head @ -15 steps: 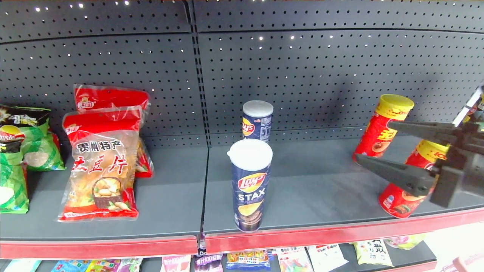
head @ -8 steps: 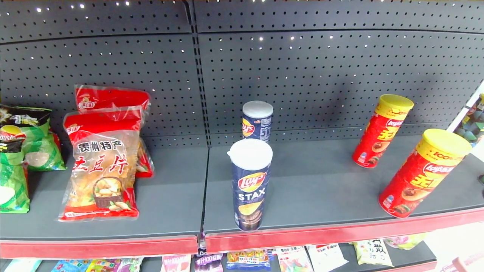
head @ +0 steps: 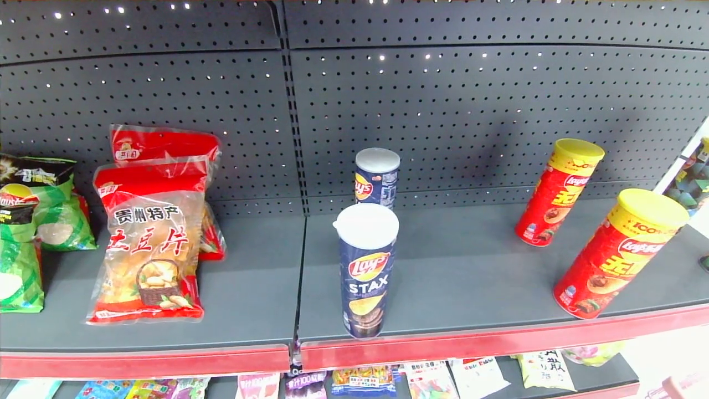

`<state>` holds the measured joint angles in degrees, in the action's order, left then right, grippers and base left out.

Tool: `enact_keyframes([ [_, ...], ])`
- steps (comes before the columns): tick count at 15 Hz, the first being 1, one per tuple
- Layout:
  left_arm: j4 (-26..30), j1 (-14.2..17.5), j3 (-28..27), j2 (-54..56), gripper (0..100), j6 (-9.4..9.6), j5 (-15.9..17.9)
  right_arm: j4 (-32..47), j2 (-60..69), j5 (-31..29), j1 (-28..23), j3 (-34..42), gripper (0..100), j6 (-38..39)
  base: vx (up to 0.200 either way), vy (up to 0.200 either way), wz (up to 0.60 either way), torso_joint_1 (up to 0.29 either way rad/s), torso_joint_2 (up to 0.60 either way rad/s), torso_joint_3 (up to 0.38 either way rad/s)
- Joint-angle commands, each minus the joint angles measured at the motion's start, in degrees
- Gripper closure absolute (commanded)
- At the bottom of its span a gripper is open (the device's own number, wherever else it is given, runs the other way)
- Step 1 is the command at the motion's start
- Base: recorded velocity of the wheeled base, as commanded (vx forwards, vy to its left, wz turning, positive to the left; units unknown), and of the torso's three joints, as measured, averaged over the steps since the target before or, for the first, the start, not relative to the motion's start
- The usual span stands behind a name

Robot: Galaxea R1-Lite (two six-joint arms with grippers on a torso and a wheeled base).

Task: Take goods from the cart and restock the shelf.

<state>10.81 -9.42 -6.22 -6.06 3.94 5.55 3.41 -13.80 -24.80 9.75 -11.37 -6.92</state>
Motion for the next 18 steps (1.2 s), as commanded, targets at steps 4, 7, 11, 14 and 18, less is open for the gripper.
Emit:
enact_keyframes([
  [4, 0.00, 0.11, -0.02, 0.17, 0, 0.02, -0.62, 0.72, 7.47, -3.94, -4.22, 7.59, 0, 0.68, 0.000, 0.000, 0.00, 0.000, 0.00, 0.000],
  [7, 0.00, 0.02, -0.02, 0.17, 0, 0.02, -0.71, 0.63, 2.73, -7.37, -14.06, 6.63, 0, 0.16, 0.000, 0.000, 0.00, 0.000, 0.00, 0.000],
  [11, 0.00, 0.02, -0.02, 0.17, 0, 0.02, -0.71, -0.34, 8.70, 9.24, -15.55, 8.39, 0, 1.65, 0.000, 0.000, 0.00, 0.000, 0.00, 0.000],
  [14, 0.00, 0.02, -0.02, 0.17, 0, 0.02, -0.54, -3.68, 8.26, 30.95, -15.82, 10.49, 0, 2.35, 0.000, 0.000, 0.00, 0.000, 0.00, 0.000],
  [18, 0.00, 0.02, -0.02, 0.17, 0, -0.07, -0.45, -3.68, 6.42, 30.77, -10.28, 10.85, 0, 3.06, 0.000, 0.000, 0.00, 0.000, 0.00, 0.000],
])
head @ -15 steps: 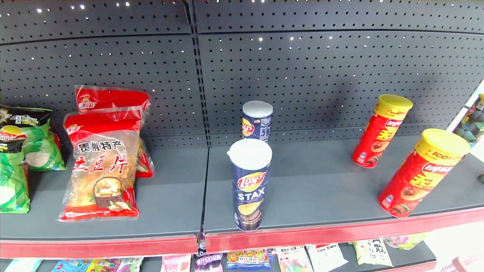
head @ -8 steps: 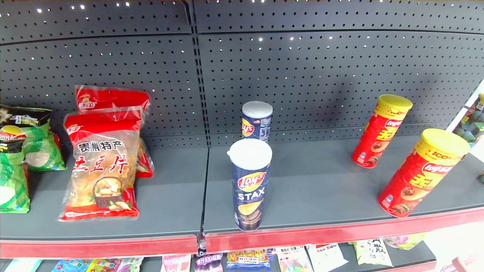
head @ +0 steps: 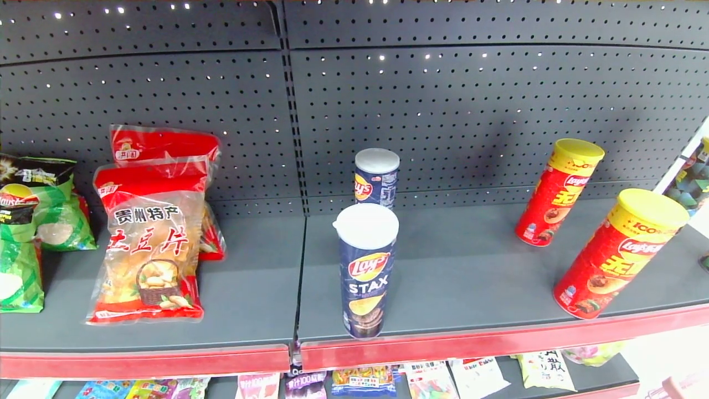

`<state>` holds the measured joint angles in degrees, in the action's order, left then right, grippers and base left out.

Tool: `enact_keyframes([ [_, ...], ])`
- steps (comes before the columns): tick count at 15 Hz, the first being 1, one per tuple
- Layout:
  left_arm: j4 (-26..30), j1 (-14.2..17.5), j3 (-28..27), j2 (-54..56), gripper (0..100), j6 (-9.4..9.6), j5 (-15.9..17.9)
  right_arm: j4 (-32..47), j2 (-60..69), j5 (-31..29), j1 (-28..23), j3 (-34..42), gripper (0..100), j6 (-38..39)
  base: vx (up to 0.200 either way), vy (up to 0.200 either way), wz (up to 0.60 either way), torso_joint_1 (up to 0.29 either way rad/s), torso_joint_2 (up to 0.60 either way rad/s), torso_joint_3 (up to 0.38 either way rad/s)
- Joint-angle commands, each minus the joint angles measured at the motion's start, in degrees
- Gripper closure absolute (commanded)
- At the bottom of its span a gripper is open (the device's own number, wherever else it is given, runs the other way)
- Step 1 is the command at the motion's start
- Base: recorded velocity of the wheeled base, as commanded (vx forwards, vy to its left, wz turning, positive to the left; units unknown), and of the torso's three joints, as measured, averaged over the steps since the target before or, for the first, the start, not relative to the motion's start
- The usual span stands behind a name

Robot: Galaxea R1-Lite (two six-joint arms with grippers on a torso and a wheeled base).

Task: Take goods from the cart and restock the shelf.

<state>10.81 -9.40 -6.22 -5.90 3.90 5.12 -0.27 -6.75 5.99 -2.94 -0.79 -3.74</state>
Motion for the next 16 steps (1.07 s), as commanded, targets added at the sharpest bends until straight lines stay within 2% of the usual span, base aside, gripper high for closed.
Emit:
enact_keyframes([
  [1, 0.00, -0.01, -0.02, 0.01, 0, -0.03, -0.02, 0.18, 1.74, -1.42, 2.59, 0.53, 0, 0.31, 0.000, 0.000, 0.00, 0.000, 0.00, 0.000],
  [3, 0.00, -0.01, -0.02, 0.01, 0, -0.03, -0.02, 0.18, 6.58, -2.38, 3.20, 0.70, 0, 2.86, 0.000, 0.000, 0.00, 0.000, 0.00, 0.000],
  [5, -0.09, -0.01, 0.06, 0.01, 0, 0.23, 0.07, 0.18, 6.75, -7.92, 3.11, 0.79, 0, 4.09, 0.000, 0.000, 0.00, 0.000, 0.00, 0.000],
  [7, -2.64, -0.01, -0.99, -0.87, 0, -0.03, 0.15, 0.18, 6.75, -7.30, 3.11, 0.79, 0, 3.83, 0.000, 0.000, 0.00, 0.000, 0.00, 0.000],
  [8, -4.57, -0.09, -4.33, -5.35, 0, -1.70, 0.15, 0.18, 6.75, -7.30, 3.11, 0.79, 0, 3.83, 0.000, 0.000, 0.00, 0.000, 0.00, 0.000],
  [9, -6.15, -0.09, -8.90, -11.33, 0, -5.75, 0.24, 0.18, 6.75, -7.30, 3.11, 0.79, 0, 3.83, 0.000, 0.000, 0.00, 0.000, 0.00, 0.000],
  [10, -6.86, -0.09, -13.12, -17.30, 0, -7.86, 0.24, 0.18, 6.75, -7.30, 3.11, 0.79, 0, 3.83, 0.000, 0.000, 0.00, 0.000, 0.00, 0.000],
  [11, -7.39, -0.09, -19.10, -27.23, 0, -8.73, 0.33, 0.18, 6.75, -7.30, 3.11, 0.79, 0, 3.83, 0.000, 0.000, 0.00, 0.000, 0.00, 0.000],
  [14, -9.85, -1.85, -20.59, -39.54, 0, -7.94, 1.91, 0.18, 6.75, -7.30, 3.11, 0.79, 0, 3.83, 0.000, 0.000, 0.00, 0.000, 0.00, 0.000],
  [16, -12.04, -6.60, -21.47, -48.24, 0, -6.71, 2.00, 0.18, 6.75, -7.30, 3.11, 0.79, 0, 3.83, 0.000, 0.000, 0.00, 0.000, 0.00, 0.000],
])
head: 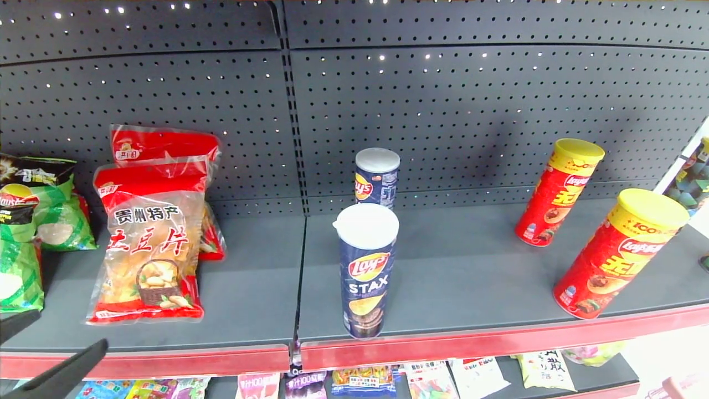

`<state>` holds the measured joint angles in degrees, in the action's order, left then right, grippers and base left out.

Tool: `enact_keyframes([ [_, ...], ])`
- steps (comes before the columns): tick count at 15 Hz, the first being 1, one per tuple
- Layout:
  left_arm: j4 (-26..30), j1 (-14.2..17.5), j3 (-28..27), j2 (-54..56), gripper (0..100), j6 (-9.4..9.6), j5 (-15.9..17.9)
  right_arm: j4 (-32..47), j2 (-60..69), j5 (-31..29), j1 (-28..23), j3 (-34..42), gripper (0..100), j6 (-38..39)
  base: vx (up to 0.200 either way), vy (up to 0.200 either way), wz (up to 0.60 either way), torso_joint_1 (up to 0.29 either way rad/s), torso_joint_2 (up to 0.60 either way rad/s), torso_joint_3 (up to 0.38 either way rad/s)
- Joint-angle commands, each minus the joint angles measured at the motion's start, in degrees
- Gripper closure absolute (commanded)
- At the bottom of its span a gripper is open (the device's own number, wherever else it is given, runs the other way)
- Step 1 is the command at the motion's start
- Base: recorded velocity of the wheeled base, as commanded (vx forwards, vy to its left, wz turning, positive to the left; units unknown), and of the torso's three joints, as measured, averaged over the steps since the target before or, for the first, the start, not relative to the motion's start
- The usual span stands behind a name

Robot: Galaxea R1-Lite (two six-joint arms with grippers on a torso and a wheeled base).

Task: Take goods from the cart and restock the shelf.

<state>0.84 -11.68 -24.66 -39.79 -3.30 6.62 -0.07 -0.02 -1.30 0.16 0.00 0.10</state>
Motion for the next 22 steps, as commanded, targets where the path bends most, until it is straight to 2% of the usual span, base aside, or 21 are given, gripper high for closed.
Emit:
enact_keyframes([
  [1, -2.42, -5.64, -3.55, -18.39, 0, 1.11, -0.03, -0.01, 0.02, -0.01, 0.02, 0.00, 0, -0.01, 0.000, 0.000, 0.00, 0.000, 0.00, 0.000],
  [3, -2.42, -7.31, -5.31, -23.49, 0, 1.11, -0.64, -0.01, 0.02, -0.01, 0.02, 0.00, 0, -0.01, 0.000, 0.000, 0.00, 0.000, 0.00, 0.000],
  [5, -2.42, -10.91, -8.47, -32.02, 0, 1.02, -3.10, -0.01, 0.02, -0.01, 0.02, 0.00, 0, -0.01, 0.000, 0.000, 0.00, 0.000, 0.00, 0.000],
  [7, -2.51, -12.23, -9.70, -38.43, 0, 0.49, -3.37, -0.01, 0.02, -0.01, 0.02, 0.00, 0, -0.01, 0.000, 0.000, 0.00, 0.000, 0.00, 0.000],
  [8, -2.60, -13.11, -10.93, -41.16, 0, -0.56, -3.37, -0.01, 0.02, -0.01, 0.02, 0.00, 0, -0.01, 0.000, 0.000, 0.00, 0.000, 0.00, 0.000],
  [9, -3.57, -14.69, -13.04, -44.15, 0, -2.67, -3.54, -0.01, 0.02, -0.01, 0.02, 0.00, 0, -0.01, 0.000, 0.000, 0.00, 0.000, 0.00, 0.000],
  [10, -4.53, -16.27, -15.68, -47.31, 0, -5.22, -4.86, -0.01, 0.02, -0.01, 0.02, 0.00, 0, -0.01, 0.000, 0.000, 0.00, 0.000, 0.00, 0.000],
  [11, -4.62, -17.15, -17.44, -49.86, 0, -6.54, -6.27, -0.01, 0.02, -0.01, 0.02, 0.00, 0, -0.01, 0.000, 0.000, 0.00, 0.000, 0.00, 0.000],
  [14, -4.80, -19.43, -18.49, -54.08, 0, -6.98, -6.62, -0.01, 0.02, -0.01, 0.02, 0.00, 0, -0.01, 0.000, 0.000, 0.00, 0.000, 0.00, 0.000],
  [15, -4.71, -20.93, -19.20, -55.22, 0, -7.77, -6.62, -0.01, 0.02, -0.01, 0.02, 0.00, 0, -0.01, 0.000, 0.000, 0.00, 0.000, 0.00, 0.000],
  [17, -4.71, -21.37, -20.25, -56.80, 0, -8.21, -6.71, -0.01, 0.02, -0.01, 0.02, 0.00, 0, -0.01, 0.000, 0.000, 0.00, 0.000, 0.00, 0.000],
  [22, -5.41, -21.72, -21.04, -59.44, 0, -7.86, -7.15, -0.01, 0.02, -0.01, 0.02, 0.00, 0, -0.01, 0.000, 0.000, 0.00, 0.000, 0.00, 0.000],
])
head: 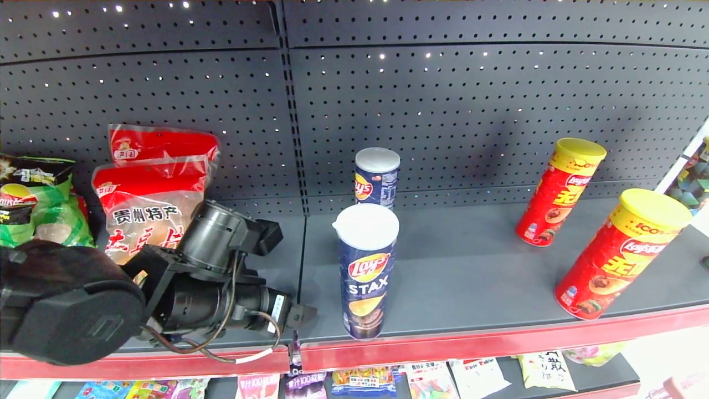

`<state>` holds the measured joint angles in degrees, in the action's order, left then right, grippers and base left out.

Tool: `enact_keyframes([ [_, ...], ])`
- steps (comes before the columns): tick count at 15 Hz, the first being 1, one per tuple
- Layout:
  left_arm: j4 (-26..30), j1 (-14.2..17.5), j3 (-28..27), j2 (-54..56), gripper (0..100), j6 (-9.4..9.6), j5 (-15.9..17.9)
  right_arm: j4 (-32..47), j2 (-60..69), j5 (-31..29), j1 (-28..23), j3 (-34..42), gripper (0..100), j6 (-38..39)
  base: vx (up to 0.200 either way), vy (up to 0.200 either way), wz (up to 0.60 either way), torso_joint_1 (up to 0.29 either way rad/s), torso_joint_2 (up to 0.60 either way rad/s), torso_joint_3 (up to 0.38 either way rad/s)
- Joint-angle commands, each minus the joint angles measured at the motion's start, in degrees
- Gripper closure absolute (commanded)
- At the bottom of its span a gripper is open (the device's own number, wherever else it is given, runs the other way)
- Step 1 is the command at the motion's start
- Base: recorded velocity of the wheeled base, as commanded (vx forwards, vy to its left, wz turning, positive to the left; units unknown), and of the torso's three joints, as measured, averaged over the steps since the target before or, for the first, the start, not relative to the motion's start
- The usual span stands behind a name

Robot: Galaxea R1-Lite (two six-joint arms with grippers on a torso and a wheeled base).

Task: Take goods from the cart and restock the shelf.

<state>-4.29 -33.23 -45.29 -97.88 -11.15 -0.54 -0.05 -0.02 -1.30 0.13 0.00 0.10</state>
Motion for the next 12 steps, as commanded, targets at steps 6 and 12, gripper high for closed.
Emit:
enact_keyframes([
  [6, -0.89, -2.36, -1.56, -4.51, 0, 0.08, -1.75, -0.04, 0.02, -0.01, 0.04, 0.00, 0, -0.01, 0.000, 0.000, 0.00, 0.000, 0.00, 0.000],
  [12, -1.07, -2.54, -3.67, -7.33, 0, 0.08, -3.07, -0.04, 0.02, -0.01, 0.04, 0.00, 0, -0.01, 0.000, 0.000, 0.00, 0.000, 0.00, 0.000],
])
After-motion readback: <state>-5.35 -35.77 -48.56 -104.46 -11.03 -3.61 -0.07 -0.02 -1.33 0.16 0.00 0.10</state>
